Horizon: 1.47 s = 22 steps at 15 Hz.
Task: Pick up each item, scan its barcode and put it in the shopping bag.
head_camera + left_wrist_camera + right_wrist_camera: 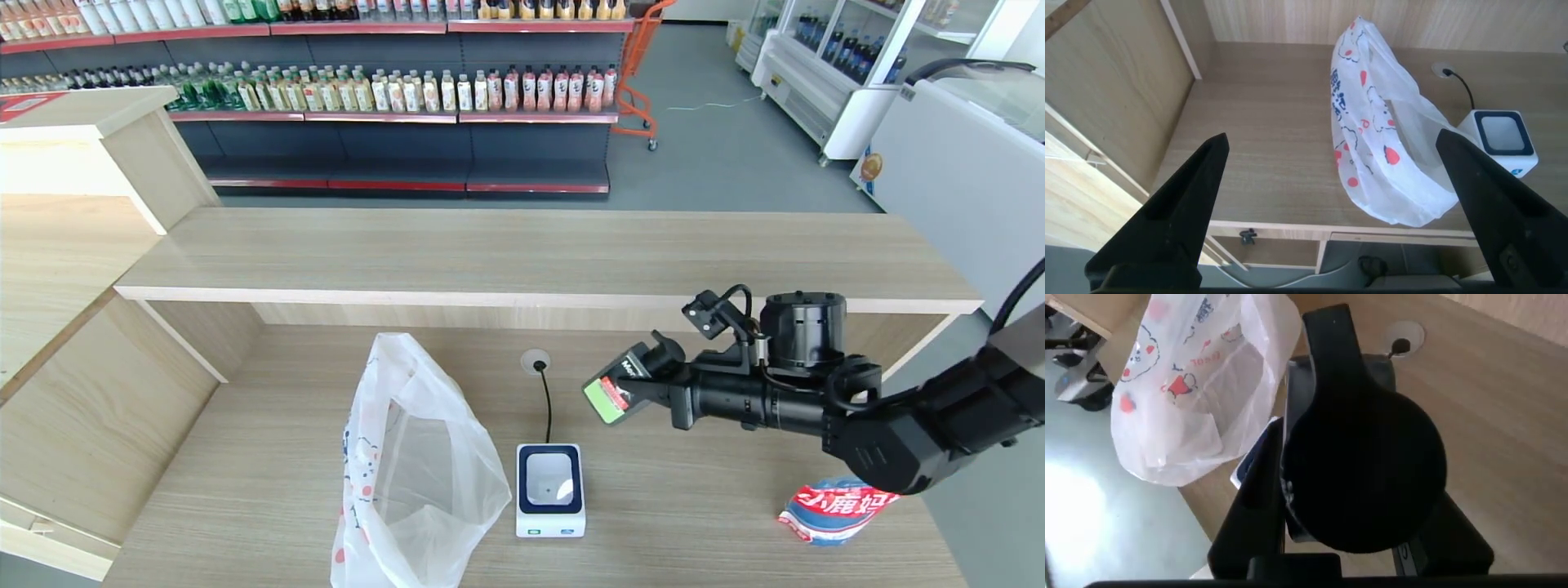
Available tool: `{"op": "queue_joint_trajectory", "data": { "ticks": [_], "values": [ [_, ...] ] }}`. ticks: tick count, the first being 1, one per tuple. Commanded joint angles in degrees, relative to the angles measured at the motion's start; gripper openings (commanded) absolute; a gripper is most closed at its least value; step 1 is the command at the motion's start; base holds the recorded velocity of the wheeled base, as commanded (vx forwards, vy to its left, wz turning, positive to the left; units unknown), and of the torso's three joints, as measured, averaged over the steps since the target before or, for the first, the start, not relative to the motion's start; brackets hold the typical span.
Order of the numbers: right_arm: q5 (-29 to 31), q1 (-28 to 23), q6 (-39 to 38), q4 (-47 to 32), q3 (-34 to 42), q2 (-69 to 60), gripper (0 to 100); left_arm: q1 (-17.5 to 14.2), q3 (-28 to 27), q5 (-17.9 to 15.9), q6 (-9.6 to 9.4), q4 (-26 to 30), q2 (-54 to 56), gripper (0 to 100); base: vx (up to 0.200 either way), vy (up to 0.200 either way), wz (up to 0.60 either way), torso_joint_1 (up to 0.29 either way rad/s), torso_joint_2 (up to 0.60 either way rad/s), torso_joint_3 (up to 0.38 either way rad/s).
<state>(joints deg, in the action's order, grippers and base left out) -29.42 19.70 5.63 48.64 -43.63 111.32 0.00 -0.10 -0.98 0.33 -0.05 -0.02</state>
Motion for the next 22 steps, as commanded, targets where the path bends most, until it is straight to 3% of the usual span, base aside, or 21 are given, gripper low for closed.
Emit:
{"op": "queue_joint_trajectory", "data": {
  "ticks": [1, 7, 9, 17, 22],
  "values": [
    [-0.38, -5.02, 5.79, 1.02, 6.10, -8.32, 0, 0.00, 0.01, 0.01, 0.02, -0.04, 0.02, 100, 0.000, 0.000, 0.00, 0.000, 0.00, 0.000],
    [0.59, -6.16, 5.97, 1.02, 21.75, -23.17, 0, 0.00, 0.01, 0.01, -0.15, 0.05, 0.02, 100, 0.000, 0.000, 0.00, 0.000, 0.00, 0.000],
    [4.10, -6.43, 5.88, 0.84, 24.03, -25.63, 0, 0.00, 0.01, 0.01, -0.15, -0.04, 0.02, 100, 0.000, 0.100, 0.00, 0.001, 0.00, 0.001],
    [5.51, -5.81, -5.72, -3.29, 21.92, -26.25, 0, 0.00, 0.01, 0.01, -0.42, 0.05, 0.02, 100, 0.000, 0.200, 0.00, 0.001, 0.00, 0.001],
    [5.51, -0.28, -7.92, -3.46, 20.87, -21.59, 0, 0.00, 0.01, 0.01, -0.15, -0.04, 0.02, 100, 0.000, 0.000, 0.00, 0.000, 0.00, 0.000]
  ]
}}
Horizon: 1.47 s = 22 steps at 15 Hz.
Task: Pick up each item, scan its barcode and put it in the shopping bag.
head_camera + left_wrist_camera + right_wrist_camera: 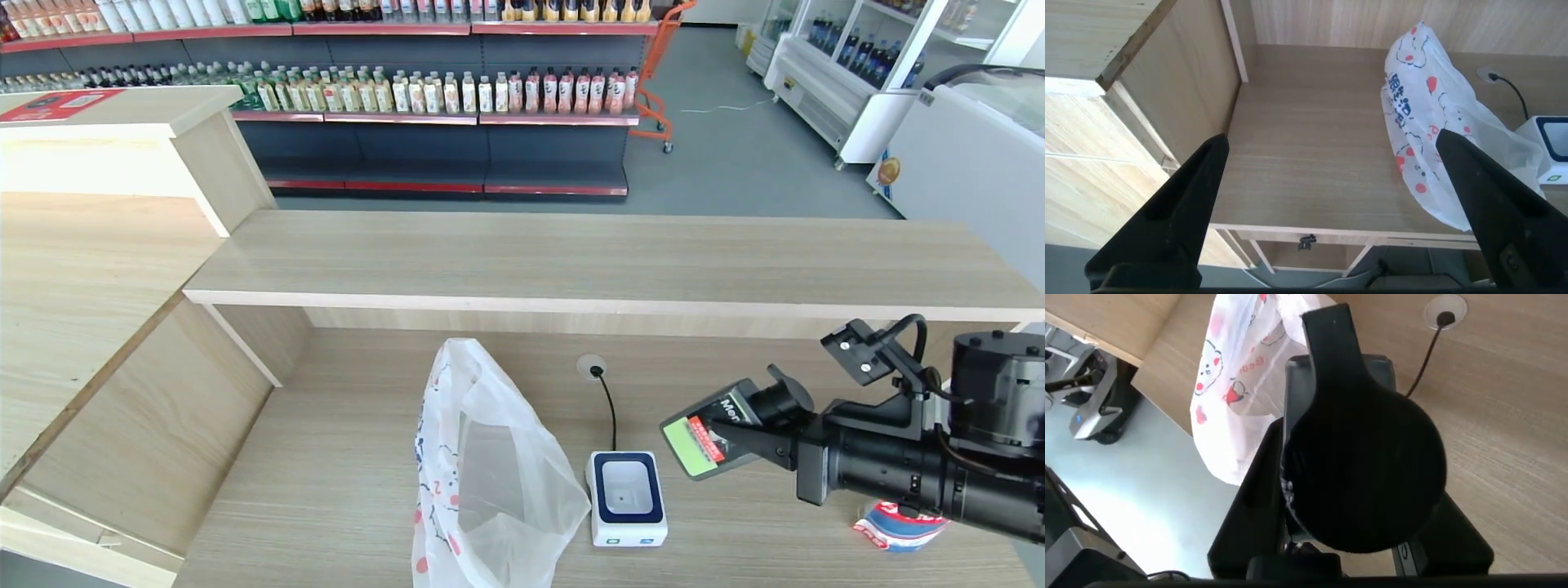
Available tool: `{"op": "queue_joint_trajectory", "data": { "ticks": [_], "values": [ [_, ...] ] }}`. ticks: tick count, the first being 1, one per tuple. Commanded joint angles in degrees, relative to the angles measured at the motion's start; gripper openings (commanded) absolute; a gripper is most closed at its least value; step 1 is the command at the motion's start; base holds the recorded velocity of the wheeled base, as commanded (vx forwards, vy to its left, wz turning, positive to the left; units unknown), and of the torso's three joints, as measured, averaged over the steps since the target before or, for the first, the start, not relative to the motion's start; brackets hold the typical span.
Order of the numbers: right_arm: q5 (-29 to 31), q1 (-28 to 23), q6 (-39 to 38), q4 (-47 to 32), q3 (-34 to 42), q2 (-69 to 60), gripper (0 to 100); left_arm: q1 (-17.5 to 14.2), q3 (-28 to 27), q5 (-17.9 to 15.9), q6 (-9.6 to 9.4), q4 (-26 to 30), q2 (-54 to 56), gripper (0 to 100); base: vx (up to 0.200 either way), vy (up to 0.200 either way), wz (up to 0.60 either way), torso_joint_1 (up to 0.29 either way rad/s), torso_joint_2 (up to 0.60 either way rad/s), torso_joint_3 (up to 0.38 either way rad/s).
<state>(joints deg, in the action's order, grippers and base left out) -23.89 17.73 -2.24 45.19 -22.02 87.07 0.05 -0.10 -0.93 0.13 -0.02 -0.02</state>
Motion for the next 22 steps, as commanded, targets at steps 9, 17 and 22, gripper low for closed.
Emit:
{"op": "queue_joint_trajectory", "data": {
  "ticks": [9, 17, 22],
  "values": [
    [3.59, 12.86, -13.67, 6.40, -20.96, 30.62, 0, -0.05, 0.01, -0.04, 0.04, -0.06, 0.02, 100, 0.000, 0.000, 0.00, 0.000, 0.00, 0.000],
    [4.29, 19.80, 10.33, 6.49, -29.84, 47.06, 0, -0.05, 0.01, -0.04, 0.04, -0.06, 0.02, 100, 0.000, 0.000, 0.00, 0.000, 0.00, 0.000],
    [4.29, 21.21, 20.35, 6.49, -38.28, 53.82, 0, -0.05, 0.01, -0.04, 0.13, -0.06, 0.02, 100, 0.000, 0.000, 0.00, 0.000, 0.00, 0.000]
  ]
}}
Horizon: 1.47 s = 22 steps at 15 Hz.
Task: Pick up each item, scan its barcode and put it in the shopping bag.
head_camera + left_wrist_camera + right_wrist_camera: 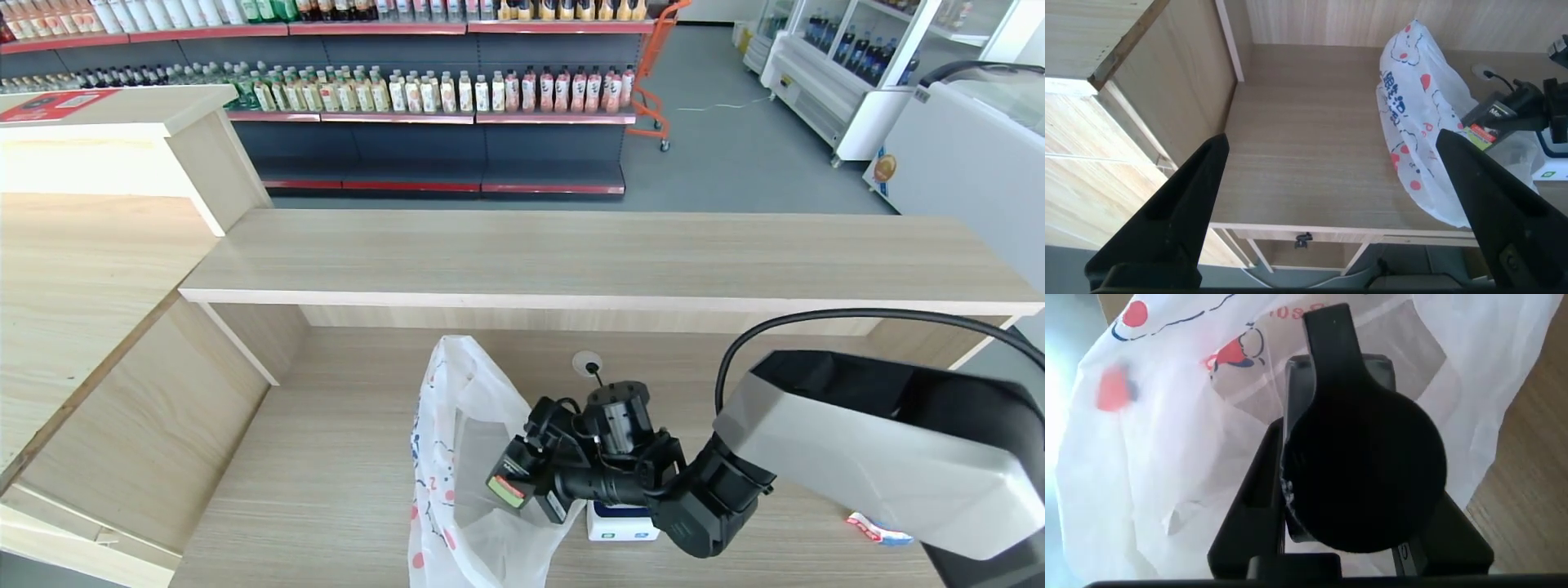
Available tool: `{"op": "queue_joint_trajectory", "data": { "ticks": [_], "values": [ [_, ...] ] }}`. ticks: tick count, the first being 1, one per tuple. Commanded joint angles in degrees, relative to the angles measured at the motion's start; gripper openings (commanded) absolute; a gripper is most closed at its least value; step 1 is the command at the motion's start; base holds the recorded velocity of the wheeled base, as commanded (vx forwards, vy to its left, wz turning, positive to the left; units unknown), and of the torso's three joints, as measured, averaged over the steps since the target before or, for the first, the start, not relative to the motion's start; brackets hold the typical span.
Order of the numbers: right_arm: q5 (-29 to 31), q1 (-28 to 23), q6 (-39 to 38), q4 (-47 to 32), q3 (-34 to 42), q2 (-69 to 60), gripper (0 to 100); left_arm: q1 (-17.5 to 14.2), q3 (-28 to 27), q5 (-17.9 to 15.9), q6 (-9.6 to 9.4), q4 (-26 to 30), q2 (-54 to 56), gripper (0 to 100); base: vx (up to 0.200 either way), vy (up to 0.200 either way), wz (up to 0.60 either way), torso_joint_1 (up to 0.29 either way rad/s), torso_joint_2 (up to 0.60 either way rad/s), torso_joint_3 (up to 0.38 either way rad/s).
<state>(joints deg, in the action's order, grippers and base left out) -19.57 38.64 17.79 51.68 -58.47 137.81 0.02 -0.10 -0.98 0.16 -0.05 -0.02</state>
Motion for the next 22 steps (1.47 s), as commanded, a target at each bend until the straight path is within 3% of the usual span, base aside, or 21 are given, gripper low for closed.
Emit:
{"op": "queue_joint_trajectory", "data": {
  "ticks": [1, 7, 8, 12, 14, 15, 17, 20, 22],
  "values": [
    [-0.03, 0.29, 0.85, 0.00, -2.71, 3.78, 0, -0.02, 0.01, 0.01, 0.02, -0.04, 0.02, 100, 0.000, 0.000, 0.00, 0.000, 0.00, 0.000],
    [-0.03, 0.99, 4.10, 0.09, -8.59, 7.91, 0, -0.02, 0.01, 0.01, 0.02, -0.04, 0.02, 100, 0.000, 0.000, 0.00, 0.000, 0.00, 0.000],
    [-0.03, 0.99, 4.10, 0.09, -8.51, 7.91, 100, -0.02, 0.01, 0.01, 0.02, -0.04, 0.02, 100, 0.000, 0.000, 0.00, 0.000, 0.00, 0.000],
    [-0.21, 0.99, 0.41, 2.82, -7.36, 5.71, 100, -0.02, 0.01, 0.01, 0.02, -0.04, 0.02, 100, 0.000, 0.000, 0.00, 0.000, 0.00, 0.000],
    [-0.39, 1.08, -7.41, 2.55, -6.40, 1.67, 100, -0.02, 0.01, 0.01, 0.02, -0.04, 0.02, 100, 0.000, 0.000, 0.00, 0.000, 0.00, 0.000],
    [-0.30, 1.08, -16.47, 2.38, -5.17, -2.38, 100, -0.02, 0.01, 0.01, 0.02, -0.04, 0.02, 100, 0.000, 0.000, 0.00, 0.000, 0.00, 0.000],
    [0.05, 0.38, -26.40, 1.67, -1.04, -7.91, 100, -0.02, 0.01, 0.01, 0.02, -0.04, 0.02, 100, 0.000, 0.000, 0.00, 0.000, 0.00, 0.000],
    [0.32, -5.51, -27.37, 0.79, 9.77, -13.27, 100, -0.02, 0.01, 0.01, 0.11, -0.04, 0.02, 100, 0.000, 0.000, 0.00, 0.000, 0.00, 0.000],
    [0.41, -8.06, -28.07, 0.97, 11.71, -15.38, 100, -0.02, 0.01, 0.01, 0.02, -0.04, 0.02, 100, 0.000, 0.000, 0.00, 0.000, 0.00, 0.000]
  ]
}}
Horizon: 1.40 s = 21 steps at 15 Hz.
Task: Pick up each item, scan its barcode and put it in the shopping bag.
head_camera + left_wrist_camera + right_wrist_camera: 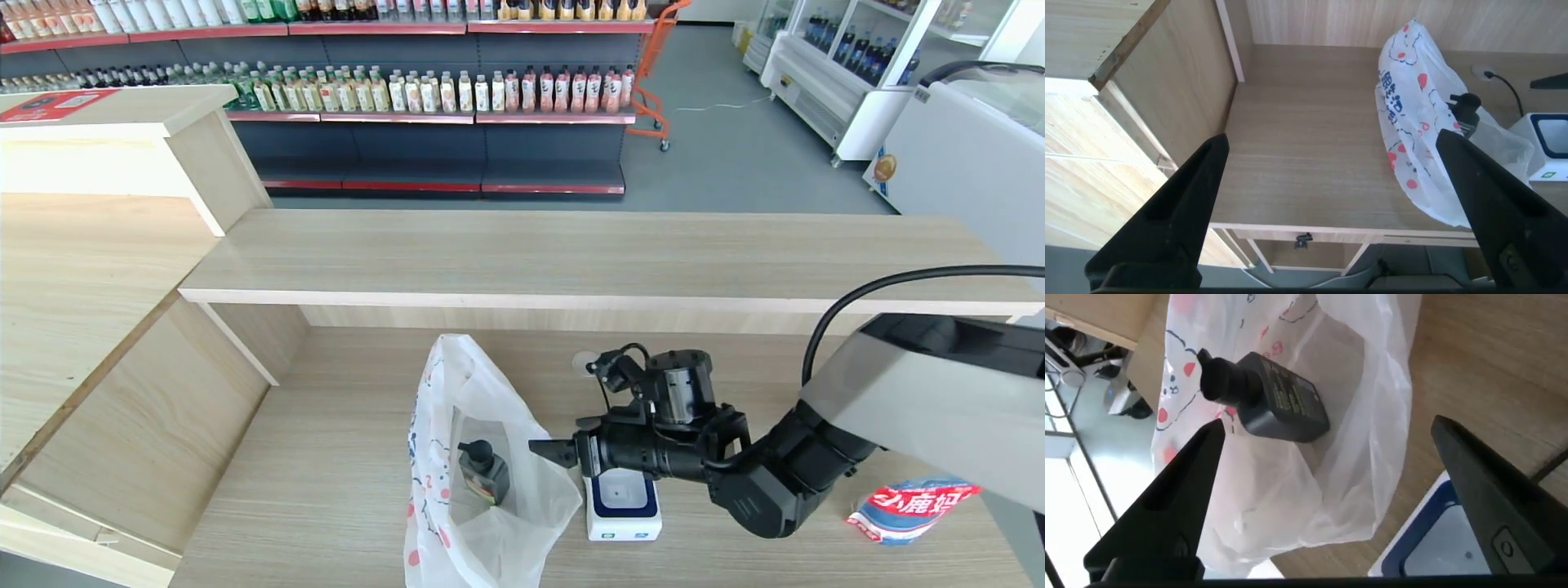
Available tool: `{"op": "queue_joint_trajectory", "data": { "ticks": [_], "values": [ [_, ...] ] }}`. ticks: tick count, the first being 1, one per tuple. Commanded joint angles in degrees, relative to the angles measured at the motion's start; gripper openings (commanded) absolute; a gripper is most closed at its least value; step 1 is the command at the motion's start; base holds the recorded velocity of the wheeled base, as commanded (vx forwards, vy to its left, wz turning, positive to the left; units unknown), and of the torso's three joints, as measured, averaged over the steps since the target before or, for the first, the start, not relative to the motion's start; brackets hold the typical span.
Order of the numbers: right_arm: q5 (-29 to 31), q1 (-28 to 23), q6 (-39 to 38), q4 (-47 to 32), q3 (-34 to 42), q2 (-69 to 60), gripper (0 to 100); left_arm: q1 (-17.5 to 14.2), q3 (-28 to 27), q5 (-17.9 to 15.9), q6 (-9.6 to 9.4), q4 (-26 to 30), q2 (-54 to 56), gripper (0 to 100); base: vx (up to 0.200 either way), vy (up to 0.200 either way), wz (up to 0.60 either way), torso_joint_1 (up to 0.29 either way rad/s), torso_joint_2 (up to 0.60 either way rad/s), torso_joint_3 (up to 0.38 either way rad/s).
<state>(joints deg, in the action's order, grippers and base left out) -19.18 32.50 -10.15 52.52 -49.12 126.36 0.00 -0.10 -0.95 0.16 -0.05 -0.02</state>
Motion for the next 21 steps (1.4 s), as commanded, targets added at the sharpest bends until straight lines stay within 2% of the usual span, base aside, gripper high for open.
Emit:
{"op": "queue_joint_trajectory", "data": {
  "ticks": [1, 4, 6, 8, 11, 12, 13, 14, 17, 21],
  "values": [
    [0.02, -4.02, -3.12, -0.22, 4.64, -7.97, 100, 0.00, 0.01, -0.02, 0.02, -0.04, 0.02, 100, 0.000, 0.000, 0.00, 0.000, 0.00, 0.000],
    [-0.07, -8.42, -13.14, -2.77, 10.97, -20.45, 100, 0.00, 0.01, -0.02, 0.02, -0.04, 0.02, 100, 0.000, 0.000, 0.00, 0.000, 0.00, 0.000],
    [0.10, -11.49, -14.63, -7.52, 16.42, -30.38, 100, 0.00, 0.01, -0.02, 0.02, -0.04, 0.02, 100, 0.000, 0.000, 0.00, 0.000, 0.00, 0.000],
    [0.19, -15.27, -13.75, -7.96, 20.99, -37.85, 100, 0.00, 0.01, -0.02, 0.02, -0.04, 0.02, 100, 0.000, 0.000, 0.00, 0.000, 0.00, 0.000],
    [0.02, -23.36, -6.46, -9.19, 22.66, -43.74, 100, 0.00, 0.01, -0.02, 0.02, -0.04, 0.02, 100, 0.000, 0.000, 0.00, 0.000, 0.00, 0.000],
    [0.10, -26.00, -6.11, -10.33, 22.57, -44.44, 100, 0.00, 0.01, -0.02, 0.02, -0.04, 0.02, 100, 0.000, 0.000, 0.00, 0.000, 0.00, 0.000],
    [0.28, -27.93, -6.02, -11.65, 22.66, -45.58, 100, 0.00, 0.01, -0.02, 0.02, -0.04, 0.02, 100, 0.000, 0.000, 0.00, 0.000, 0.00, 0.000],
    [1.33, -30.74, -6.02, -16.92, 22.66, -48.75, 100, 0.00, 0.01, -0.02, 0.02, -0.04, 0.02, 100, 0.000, 0.000, 0.00, 0.000, 0.00, 0.000],
    [2.48, -34.08, -6.11, -27.38, 22.57, -54.90, 100, 0.00, 0.01, -0.02, 0.02, -0.04, 0.02, 100, 0.000, 0.000, 0.00, 0.000, 0.00, 0.000],
    [2.65, -34.35, -6.28, -28.26, 22.66, -55.87, 100, 0.00, 0.01, -0.02, 0.19, -0.04, 0.02, 100, 0.000, -0.050, 0.00, 0.001, 0.00, 0.001]
  ]
}}
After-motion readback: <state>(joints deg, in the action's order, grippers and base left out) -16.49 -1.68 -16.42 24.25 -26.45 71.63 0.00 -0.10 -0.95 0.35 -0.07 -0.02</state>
